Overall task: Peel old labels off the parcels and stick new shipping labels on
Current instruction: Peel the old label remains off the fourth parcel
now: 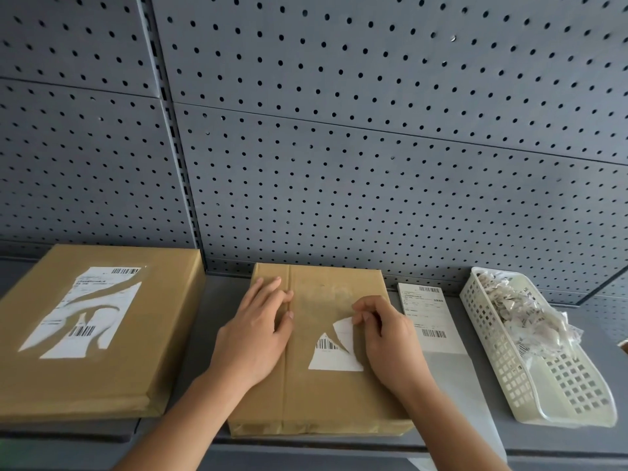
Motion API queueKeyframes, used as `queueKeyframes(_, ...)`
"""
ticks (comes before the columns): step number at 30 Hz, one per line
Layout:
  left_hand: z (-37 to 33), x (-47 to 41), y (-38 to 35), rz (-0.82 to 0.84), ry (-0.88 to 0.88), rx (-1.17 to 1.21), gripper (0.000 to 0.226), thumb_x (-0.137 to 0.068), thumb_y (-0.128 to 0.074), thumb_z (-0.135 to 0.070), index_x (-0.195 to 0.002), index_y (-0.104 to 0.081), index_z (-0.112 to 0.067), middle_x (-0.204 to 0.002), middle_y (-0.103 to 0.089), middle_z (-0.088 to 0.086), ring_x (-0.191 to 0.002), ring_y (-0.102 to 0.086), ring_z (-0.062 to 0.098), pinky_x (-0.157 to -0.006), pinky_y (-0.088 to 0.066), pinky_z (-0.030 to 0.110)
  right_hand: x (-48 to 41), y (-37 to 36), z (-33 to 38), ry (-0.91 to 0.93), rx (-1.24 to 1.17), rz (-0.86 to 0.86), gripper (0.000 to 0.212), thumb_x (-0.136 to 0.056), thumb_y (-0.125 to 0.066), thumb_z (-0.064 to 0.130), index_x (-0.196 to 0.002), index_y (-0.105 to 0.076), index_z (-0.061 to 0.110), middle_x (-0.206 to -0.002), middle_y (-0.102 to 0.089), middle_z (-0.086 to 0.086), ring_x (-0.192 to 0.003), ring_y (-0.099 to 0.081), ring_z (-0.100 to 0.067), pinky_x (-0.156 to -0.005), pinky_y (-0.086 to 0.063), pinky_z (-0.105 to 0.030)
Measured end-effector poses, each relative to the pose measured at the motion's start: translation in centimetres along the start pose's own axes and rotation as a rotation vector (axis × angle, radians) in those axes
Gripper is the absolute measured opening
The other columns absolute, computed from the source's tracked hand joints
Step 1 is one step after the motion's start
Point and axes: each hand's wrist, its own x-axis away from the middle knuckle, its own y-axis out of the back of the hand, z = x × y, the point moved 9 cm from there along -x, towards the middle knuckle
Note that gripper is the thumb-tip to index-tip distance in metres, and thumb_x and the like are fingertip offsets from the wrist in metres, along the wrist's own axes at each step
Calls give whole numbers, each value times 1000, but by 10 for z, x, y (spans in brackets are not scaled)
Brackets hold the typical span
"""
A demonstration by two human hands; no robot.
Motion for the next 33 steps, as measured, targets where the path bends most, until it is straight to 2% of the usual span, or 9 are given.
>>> queueKeyframes(4, 1, 0, -1, -4, 1, 8, 34, -106, -37, -44, -138, -45, -42, -162, -13, -30, -150, 8, -9, -103, -46, 45, 1, 0, -1, -3, 35, -38, 19, -98, -53, 6, -106, -63, 20, -97, -68, 13, -91, -59, -4, -77, -35, -3)
queueKeyframes(7, 1, 0, -1, -2, -2, 0, 34, -106, -36, -45, -139, -44, -42, -162, -12, -31, -149, 9, -9, -104, -46, 45, 2, -7, 5, 31, 50, 18, 21, -95, -55, 4, -100, -64, 21, -94, -67, 15, -90, -60, -9, -78, -40, -11)
queueKeyframes(10, 0, 0, -1, 3, 1, -4, 34, -106, -35, -45, -139, -44, -42, -162, -11, -31, -149, 9, -9, -104, -45, 46, 4, -4, 6, 24, 5, 31, 24, -94, -57, 5, -98, -61, 29, -90, -67, 15, -85, -60, -4, -75, -42, -10)
queueKeyframes(16, 1, 0, -1, 0, -3, 1, 33, -106, -36, -45, -138, -44, -41, -162, -12, -29, -150, 9, -8, -105, -45, 47, 1, -6, 7, 21, 100, 22, 20, -91, -57, 3, -104, -60, 18, -91, -52, 21, -87, -50, 5, -74, -35, -4)
queueKeyframes(21, 1, 1, 0, 1, -4, 1, 34, -106, -37, -45, -139, -45, -41, -162, -13, -29, -150, 9, -8, -105, -45, 46, -3, -14, 14, 87, 245, 52, 18, -93, -51, 0, -103, -58, 14, -99, -56, 7, -92, -49, -16, -77, -40, -26)
queueKeyframes(25, 1, 0, 0, -7, -5, 9, 33, -106, -37, -44, -138, -45, -41, -162, -14, -29, -150, 8, -8, -104, -45, 48, -4, -24, 14, 156, 417, 90, 28, -87, -51, -7, -99, -52, 18, -95, -54, 4, -89, -48, -22, -72, -33, -27)
queueKeyframes(29, 1, 0, -1, -8, -5, 12, 32, -106, -37, -45, -137, -46, -41, -162, -14, -30, -150, 7, -8, -103, -46, 48, -6, -21, 11, 117, 339, 118, 18, -97, -42, 3, -100, -49, 19, -97, -53, 6, -93, -48, -19, -77, -34, -26)
queueKeyframes(31, 2, 0, -1, -4, -4, 10, 33, -106, -37, -45, -137, -45, -42, -162, -14, -30, -150, 8, -9, -103, -45, 48, -4, -17, 12, 114, 256, 100, 14, -99, -44, 6, -99, -49, 19, -96, -53, 10, -92, -49, -16, -78, -38, -27)
queueKeyframes(33, 2, 0, -1, -1, -1, 13, 33, -106, -37, -45, -138, -44, -42, -162, -13, -30, -150, 8, -9, -103, -45, 49, -2, -13, 10, 89, 154, 88, 14, -98, -49, 6, -99, -50, 19, -93, -52, 17, -87, -50, -9, -76, -39, -19)
